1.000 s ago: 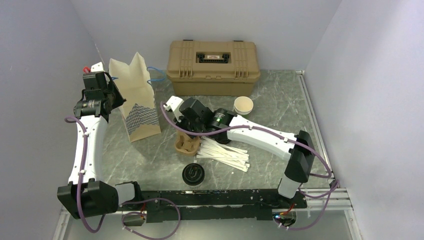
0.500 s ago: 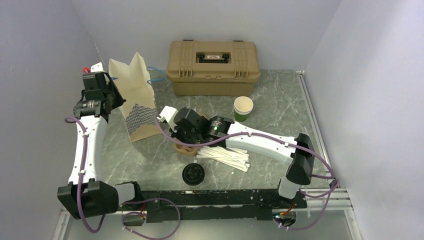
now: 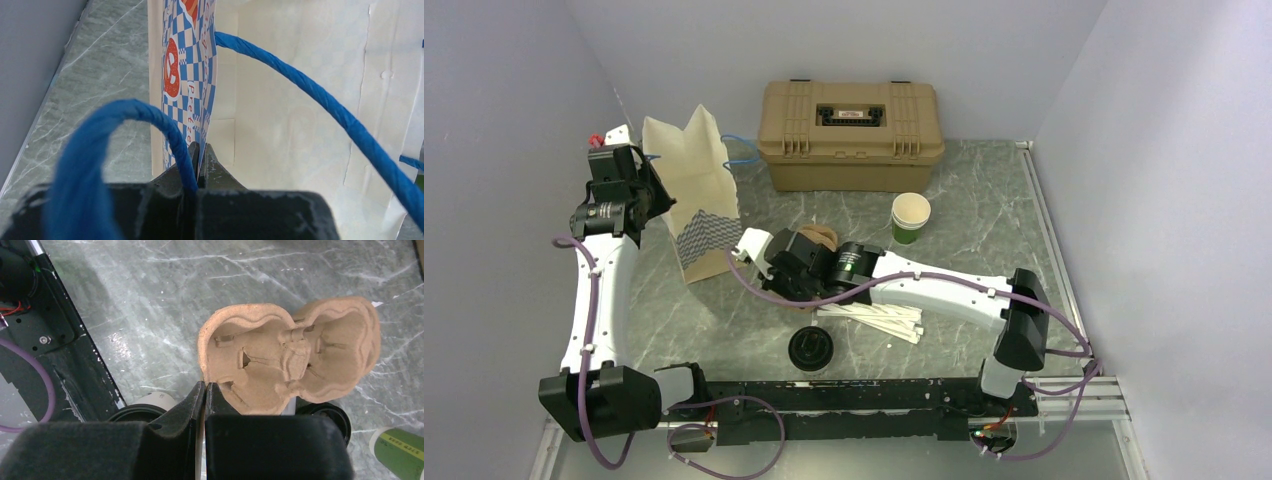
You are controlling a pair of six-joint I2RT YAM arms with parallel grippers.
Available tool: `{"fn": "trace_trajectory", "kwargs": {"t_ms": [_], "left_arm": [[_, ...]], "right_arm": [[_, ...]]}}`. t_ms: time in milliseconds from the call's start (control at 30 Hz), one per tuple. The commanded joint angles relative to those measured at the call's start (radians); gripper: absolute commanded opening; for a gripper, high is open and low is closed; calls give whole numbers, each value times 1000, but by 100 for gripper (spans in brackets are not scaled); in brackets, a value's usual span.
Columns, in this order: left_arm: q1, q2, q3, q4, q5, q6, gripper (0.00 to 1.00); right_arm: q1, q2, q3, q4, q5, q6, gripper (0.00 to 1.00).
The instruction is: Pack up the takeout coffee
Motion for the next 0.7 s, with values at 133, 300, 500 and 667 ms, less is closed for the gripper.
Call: {"fn": "trace_trajectory", "kwargs": {"t_ms": [133, 300, 500, 667], "left_arm": [[6, -25, -7, 51, 14, -4, 0], [7, -24, -8, 52, 14, -4, 0], [12, -22, -11, 56, 32, -4, 0], [15, -20, -10, 56, 33, -4, 0]], "right_arm": [[45, 41, 3, -11, -3, 33, 0], [47, 60, -1, -19, 0, 35, 6], [53, 66, 11, -23, 30, 32, 33], [55, 59, 12, -15, 37, 29, 40]]}}
